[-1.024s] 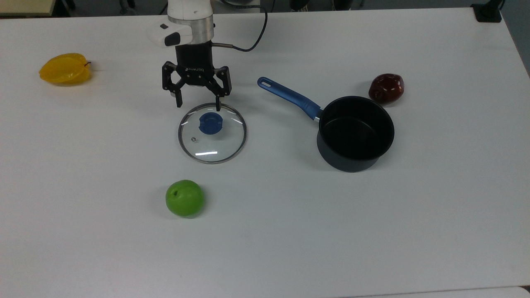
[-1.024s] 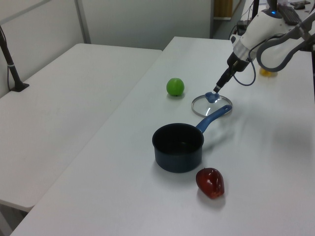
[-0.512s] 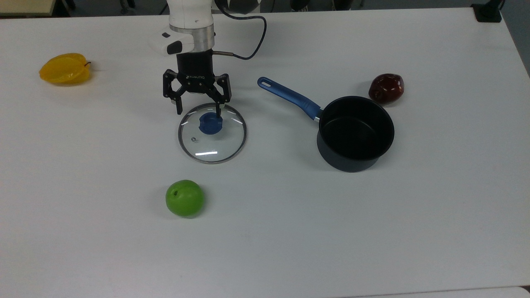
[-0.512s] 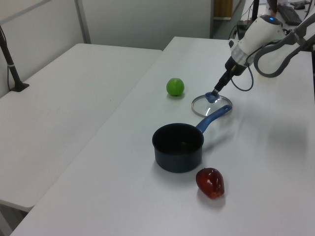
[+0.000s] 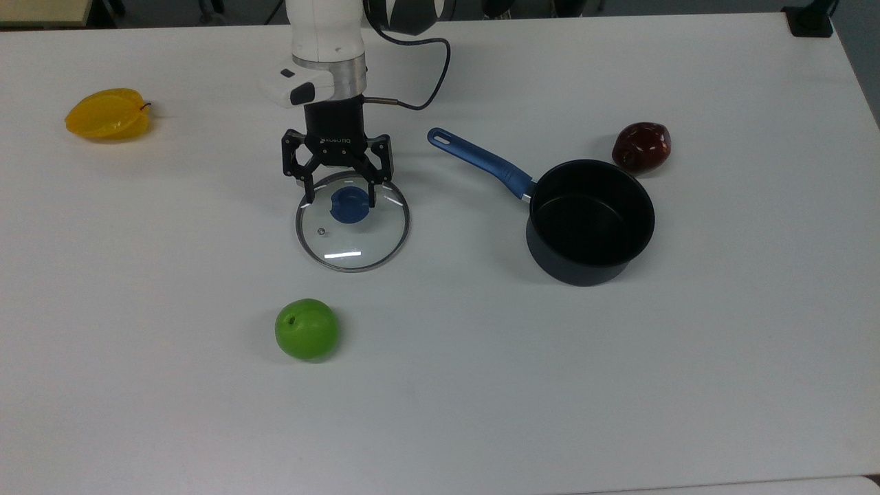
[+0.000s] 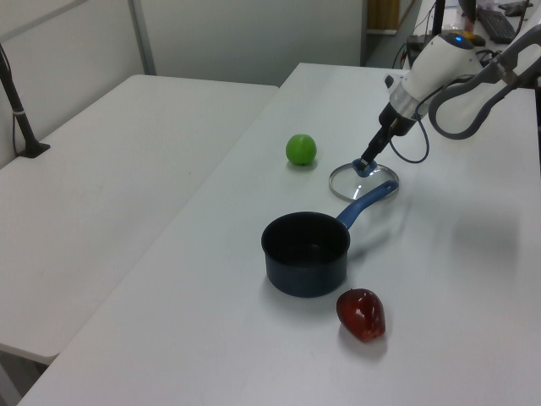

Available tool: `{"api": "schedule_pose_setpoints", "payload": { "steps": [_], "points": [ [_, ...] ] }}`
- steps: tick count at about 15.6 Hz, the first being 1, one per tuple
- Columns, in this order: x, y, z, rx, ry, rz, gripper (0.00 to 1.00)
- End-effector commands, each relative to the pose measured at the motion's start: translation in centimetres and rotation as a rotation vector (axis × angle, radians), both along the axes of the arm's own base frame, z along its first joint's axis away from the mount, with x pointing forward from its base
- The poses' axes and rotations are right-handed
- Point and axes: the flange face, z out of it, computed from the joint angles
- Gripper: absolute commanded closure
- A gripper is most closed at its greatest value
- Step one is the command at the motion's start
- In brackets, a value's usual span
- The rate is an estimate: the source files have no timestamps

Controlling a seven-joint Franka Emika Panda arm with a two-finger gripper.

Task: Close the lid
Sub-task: 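Lower the gripper and close it on the blue lid knob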

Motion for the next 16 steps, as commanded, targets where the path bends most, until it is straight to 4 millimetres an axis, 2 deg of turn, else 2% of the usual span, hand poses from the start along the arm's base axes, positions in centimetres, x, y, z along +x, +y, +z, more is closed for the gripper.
{"api": "schedule_pose_setpoints", "payload": {
  "steps": [1,8,10,11,13,14,16],
  "points": [
    [1.0,1.1,-0.2,0.0,-0.025,0.025,0.1],
    [0.9,2.2,-1.2,-0.006,-0.01,0.053,0.12],
    [0.9,2.2,-1.3,-0.01,-0.009,0.058,0.24],
    [0.9,2.3,-1.2,-0.012,-0.01,0.061,0.34],
    [0.9,2.3,-1.1,-0.019,-0.011,0.075,0.65],
    [0.9,2.3,-1.1,-0.02,-0.011,0.076,0.74],
    [0.9,2.4,-0.8,-0.019,-0.015,0.077,0.75]
  ]
}}
